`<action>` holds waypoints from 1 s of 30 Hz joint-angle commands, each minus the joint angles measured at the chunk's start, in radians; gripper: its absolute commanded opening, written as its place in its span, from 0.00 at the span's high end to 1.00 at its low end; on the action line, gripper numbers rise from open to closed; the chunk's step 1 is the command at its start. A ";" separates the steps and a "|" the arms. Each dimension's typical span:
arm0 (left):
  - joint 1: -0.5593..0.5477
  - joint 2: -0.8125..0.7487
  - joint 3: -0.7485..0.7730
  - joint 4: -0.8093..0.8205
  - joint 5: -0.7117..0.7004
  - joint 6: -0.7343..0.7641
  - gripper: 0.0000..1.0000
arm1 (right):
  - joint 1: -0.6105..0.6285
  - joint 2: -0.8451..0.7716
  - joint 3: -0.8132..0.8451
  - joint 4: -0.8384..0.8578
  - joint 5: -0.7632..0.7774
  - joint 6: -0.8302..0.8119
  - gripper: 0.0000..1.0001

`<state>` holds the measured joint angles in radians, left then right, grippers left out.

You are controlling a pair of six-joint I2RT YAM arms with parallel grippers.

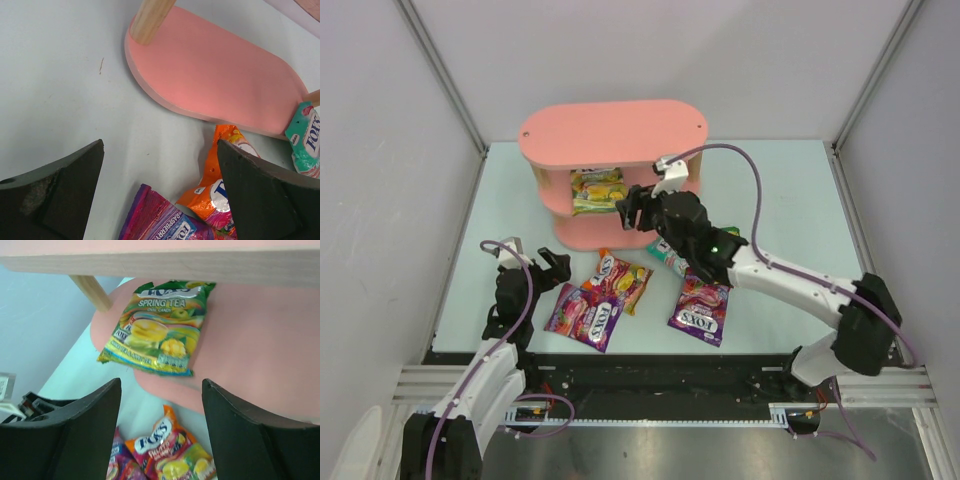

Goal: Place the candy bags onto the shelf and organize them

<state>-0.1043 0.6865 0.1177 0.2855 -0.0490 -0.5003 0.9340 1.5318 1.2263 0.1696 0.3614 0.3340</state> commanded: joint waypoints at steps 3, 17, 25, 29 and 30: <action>0.006 -0.011 0.013 0.014 -0.003 -0.014 0.00 | -0.015 -0.313 -0.230 -0.077 0.181 0.060 0.30; 0.009 -0.008 0.011 0.021 0.003 -0.015 0.00 | -0.803 -0.520 -0.630 -0.363 -0.257 0.433 0.26; 0.009 -0.002 0.011 0.024 0.005 -0.015 0.00 | -0.837 -0.299 -0.657 -0.249 -0.424 0.390 0.25; 0.009 0.002 0.013 0.026 0.006 -0.015 0.00 | -0.844 -0.276 -0.676 -0.202 -0.424 0.349 0.24; 0.009 0.004 0.013 0.026 0.005 -0.014 0.00 | -0.850 -0.269 -0.680 -0.182 -0.432 0.341 0.24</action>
<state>-0.1017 0.6872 0.1177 0.2825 -0.0486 -0.5022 0.1001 1.2488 0.5560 -0.1165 -0.0219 0.7223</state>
